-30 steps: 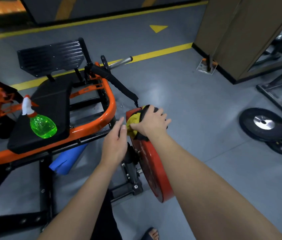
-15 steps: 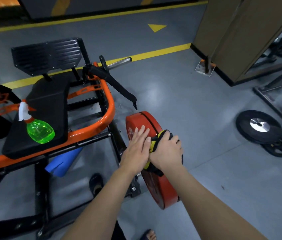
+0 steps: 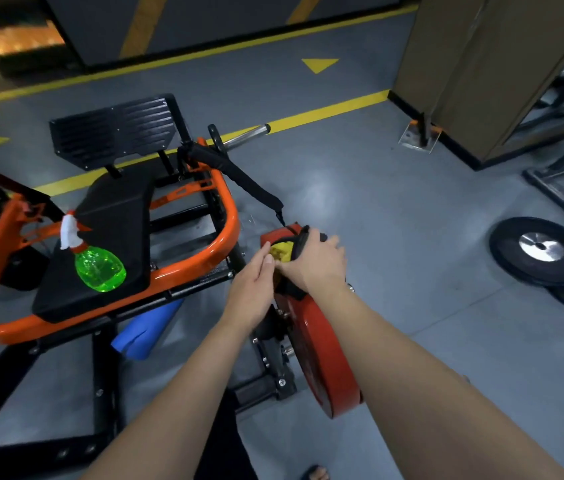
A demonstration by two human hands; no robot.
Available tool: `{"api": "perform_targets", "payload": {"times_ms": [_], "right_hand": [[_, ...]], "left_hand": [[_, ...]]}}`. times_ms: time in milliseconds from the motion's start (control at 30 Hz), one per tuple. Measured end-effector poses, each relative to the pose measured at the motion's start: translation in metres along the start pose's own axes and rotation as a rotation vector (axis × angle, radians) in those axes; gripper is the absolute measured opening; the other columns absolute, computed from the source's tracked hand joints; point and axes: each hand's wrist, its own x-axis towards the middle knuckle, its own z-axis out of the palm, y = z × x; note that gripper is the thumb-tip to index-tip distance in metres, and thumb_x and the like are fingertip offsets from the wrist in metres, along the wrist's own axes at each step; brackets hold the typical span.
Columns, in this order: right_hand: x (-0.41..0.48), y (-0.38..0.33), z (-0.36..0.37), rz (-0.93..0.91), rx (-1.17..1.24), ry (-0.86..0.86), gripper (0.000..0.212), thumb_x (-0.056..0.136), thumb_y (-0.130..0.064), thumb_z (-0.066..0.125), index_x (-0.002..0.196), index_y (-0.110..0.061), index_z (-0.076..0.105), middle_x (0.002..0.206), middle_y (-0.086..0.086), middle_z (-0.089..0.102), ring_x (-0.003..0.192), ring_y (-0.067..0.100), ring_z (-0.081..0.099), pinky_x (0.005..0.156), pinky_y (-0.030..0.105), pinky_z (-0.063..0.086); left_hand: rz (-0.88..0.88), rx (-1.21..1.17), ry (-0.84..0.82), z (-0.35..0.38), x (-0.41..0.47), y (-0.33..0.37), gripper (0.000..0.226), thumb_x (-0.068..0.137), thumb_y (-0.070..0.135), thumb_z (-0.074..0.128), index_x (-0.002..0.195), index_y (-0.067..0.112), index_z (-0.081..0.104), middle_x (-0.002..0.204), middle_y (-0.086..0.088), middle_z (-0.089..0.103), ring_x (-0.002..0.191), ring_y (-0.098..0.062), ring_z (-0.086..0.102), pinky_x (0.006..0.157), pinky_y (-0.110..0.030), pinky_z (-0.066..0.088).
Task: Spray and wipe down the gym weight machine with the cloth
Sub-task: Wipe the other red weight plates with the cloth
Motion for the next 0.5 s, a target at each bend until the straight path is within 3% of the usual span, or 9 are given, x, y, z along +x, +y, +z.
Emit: {"api": "perform_targets", "payload": {"times_ms": [133, 167, 233, 367, 500], "right_hand": [[-0.047, 0.035, 0.007, 0.025, -0.016, 0.062, 0.095, 0.071, -0.077, 0.067, 0.139, -0.018, 0.037, 0.127, 0.016, 0.047, 0.12, 0.042, 0.047, 0.102, 0.048, 0.041], [-0.052, 0.039, 0.008, 0.029, -0.023, 0.068, 0.095, 0.073, -0.076, 0.066, 0.141, -0.018, 0.035, 0.127, 0.016, 0.046, 0.121, 0.042, 0.046, 0.102, 0.048, 0.041], [-0.054, 0.042, 0.01, 0.04, -0.03, 0.083, 0.096, 0.075, -0.074, 0.065, 0.145, -0.018, 0.032, 0.128, 0.016, 0.046, 0.121, 0.041, 0.045, 0.103, 0.048, 0.041], [-0.049, 0.041, 0.018, 0.025, -0.018, 0.144, 0.095, 0.073, -0.078, 0.058, 0.146, -0.021, 0.034, 0.128, 0.014, 0.047, 0.12, 0.039, 0.045, 0.1, 0.049, 0.042], [-0.043, 0.041, 0.021, -0.046, 0.008, 0.209, 0.1, 0.065, -0.083, 0.035, 0.149, -0.028, 0.042, 0.126, 0.012, 0.049, 0.117, 0.034, 0.045, 0.096, 0.048, 0.047]], "left_hand": [[0.023, 0.234, -0.121, 0.024, 0.005, -0.002, 0.05, 0.111, 0.045, 0.024, 0.16, 0.035, 0.03, 0.165, 0.02, 0.012, 0.151, 0.003, 0.002, 0.126, -0.036, -0.008], [0.056, 0.276, -0.132, 0.029, 0.006, -0.003, 0.052, 0.111, 0.045, 0.022, 0.161, 0.033, 0.027, 0.167, 0.02, 0.009, 0.152, 0.003, -0.001, 0.124, -0.034, -0.011], [0.077, 0.291, -0.149, 0.033, 0.006, -0.005, 0.053, 0.111, 0.046, 0.018, 0.162, 0.032, 0.022, 0.169, 0.02, 0.005, 0.153, 0.003, -0.003, 0.122, -0.03, -0.007], [0.102, 0.331, -0.177, 0.03, 0.007, -0.015, 0.054, 0.11, 0.051, 0.014, 0.162, 0.037, 0.019, 0.166, 0.026, 0.002, 0.154, 0.003, -0.003, 0.126, -0.036, 0.001], [0.058, 0.314, -0.163, 0.031, 0.016, -0.011, 0.055, 0.109, 0.053, 0.013, 0.162, 0.038, 0.022, 0.167, 0.027, 0.005, 0.154, 0.002, 0.0, 0.127, -0.04, 0.006]]}}
